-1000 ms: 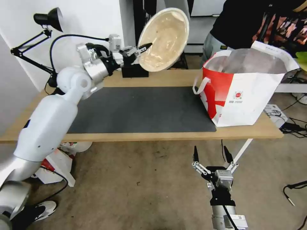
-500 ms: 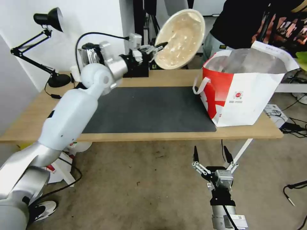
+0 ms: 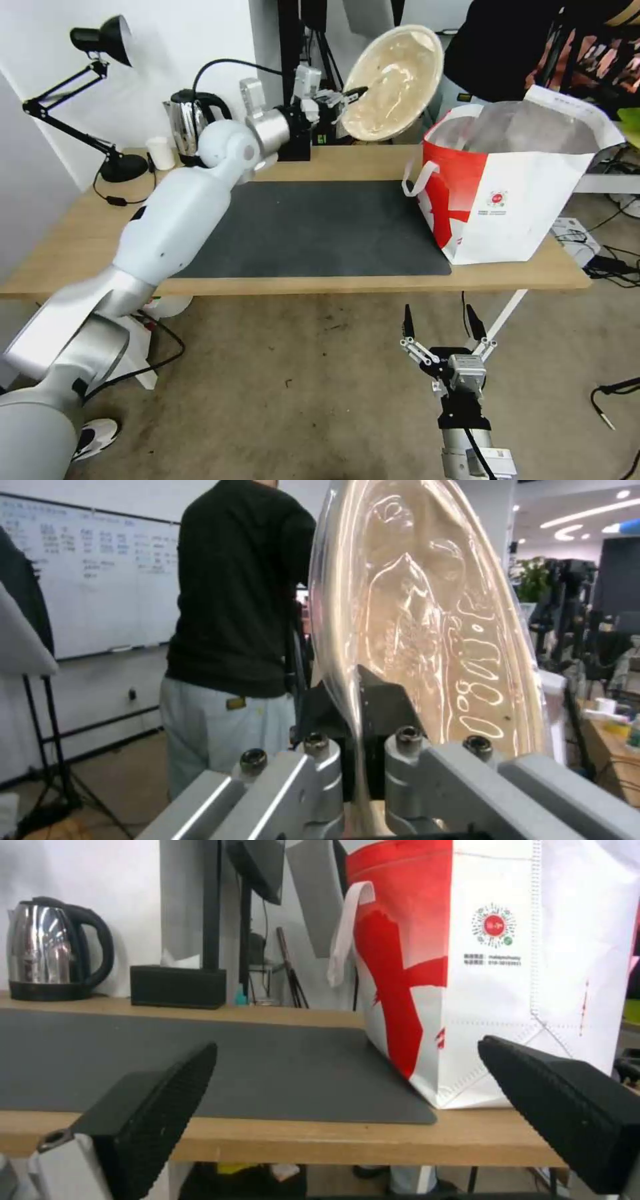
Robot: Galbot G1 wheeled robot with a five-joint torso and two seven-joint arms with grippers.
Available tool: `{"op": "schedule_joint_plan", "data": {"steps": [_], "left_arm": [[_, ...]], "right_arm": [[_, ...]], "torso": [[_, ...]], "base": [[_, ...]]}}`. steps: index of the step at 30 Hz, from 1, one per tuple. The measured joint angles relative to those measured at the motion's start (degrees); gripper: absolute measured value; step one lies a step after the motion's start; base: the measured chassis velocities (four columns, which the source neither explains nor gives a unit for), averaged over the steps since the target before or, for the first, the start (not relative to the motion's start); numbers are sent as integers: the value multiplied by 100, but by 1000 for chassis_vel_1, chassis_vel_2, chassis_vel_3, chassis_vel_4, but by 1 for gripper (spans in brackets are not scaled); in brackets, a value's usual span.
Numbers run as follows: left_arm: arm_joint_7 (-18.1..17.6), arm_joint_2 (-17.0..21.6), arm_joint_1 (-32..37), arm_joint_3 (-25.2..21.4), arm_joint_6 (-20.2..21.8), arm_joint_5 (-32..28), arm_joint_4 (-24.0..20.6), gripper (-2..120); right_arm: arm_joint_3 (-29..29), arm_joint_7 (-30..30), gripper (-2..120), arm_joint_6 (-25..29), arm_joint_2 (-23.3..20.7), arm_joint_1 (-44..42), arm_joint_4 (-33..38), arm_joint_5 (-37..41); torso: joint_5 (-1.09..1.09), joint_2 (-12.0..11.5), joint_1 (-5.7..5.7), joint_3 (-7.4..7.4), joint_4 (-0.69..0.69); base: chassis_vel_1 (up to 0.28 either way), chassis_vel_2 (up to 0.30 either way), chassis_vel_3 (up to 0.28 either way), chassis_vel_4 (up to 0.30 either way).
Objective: Pick up the trash from the table and place it into the takeout bag.
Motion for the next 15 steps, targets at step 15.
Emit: {"op": "schedule_joint_plan", "data": {"steps": [15], "left_arm": [[46, -829, -611, 313, -241, 365, 1070, 0]], "right_arm": [[0, 0, 100, 0, 0, 0, 0, 0]], "torso": [[-1, 0, 0, 0, 0]], "base": [[0, 0, 0, 0]]}}
